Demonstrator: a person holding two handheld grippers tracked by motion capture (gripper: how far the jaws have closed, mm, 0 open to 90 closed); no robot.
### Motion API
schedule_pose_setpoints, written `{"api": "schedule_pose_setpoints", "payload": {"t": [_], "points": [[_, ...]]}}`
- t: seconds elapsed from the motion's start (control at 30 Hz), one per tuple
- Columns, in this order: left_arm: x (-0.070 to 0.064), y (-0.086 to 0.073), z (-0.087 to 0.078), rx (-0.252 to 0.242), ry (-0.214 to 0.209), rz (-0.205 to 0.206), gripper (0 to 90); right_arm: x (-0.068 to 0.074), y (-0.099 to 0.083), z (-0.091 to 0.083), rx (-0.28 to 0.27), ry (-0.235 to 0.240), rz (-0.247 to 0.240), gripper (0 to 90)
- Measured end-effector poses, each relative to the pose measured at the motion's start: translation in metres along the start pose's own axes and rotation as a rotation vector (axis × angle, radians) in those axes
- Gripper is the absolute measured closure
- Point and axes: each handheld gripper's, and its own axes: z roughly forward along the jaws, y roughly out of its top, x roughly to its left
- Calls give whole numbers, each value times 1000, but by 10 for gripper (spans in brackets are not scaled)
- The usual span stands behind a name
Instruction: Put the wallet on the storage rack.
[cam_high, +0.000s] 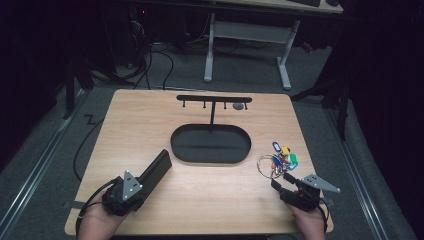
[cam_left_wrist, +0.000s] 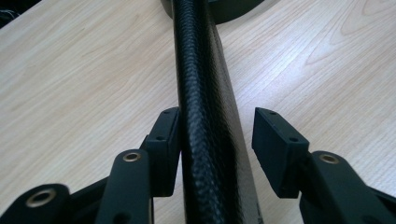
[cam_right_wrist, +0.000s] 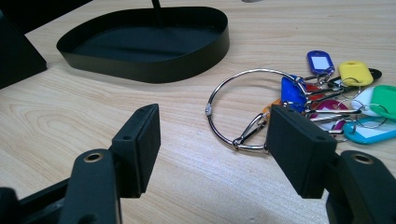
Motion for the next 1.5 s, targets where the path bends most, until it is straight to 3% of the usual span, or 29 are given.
{"api": "schedule_pose_setpoints", "payload": {"t": [0.27,0.47,0.63,0.87,1.13,1.33,1.5], "points": [[5,18,6,99,1,47,552,-2,0,-1,-5,4,8,358],[11,28,7,149,-34,15,561,-2,0,-1,-6,7,7,358],[13,35,8,188,-50,25,575,-3,0,-1,-6,10,9,359],[21,44,11,243,-99,-19,605,-4,0,-1,-10,12,9,359],[25,53,15,327,-117,-13,657,-4,0,-1,-5,12,11,360],[27,58,16,350,-136,-6,730,-4,0,-1,-5,13,10,360],[26,59,15,351,-155,29,741,-4,0,-1,-5,7,19,361]]}}
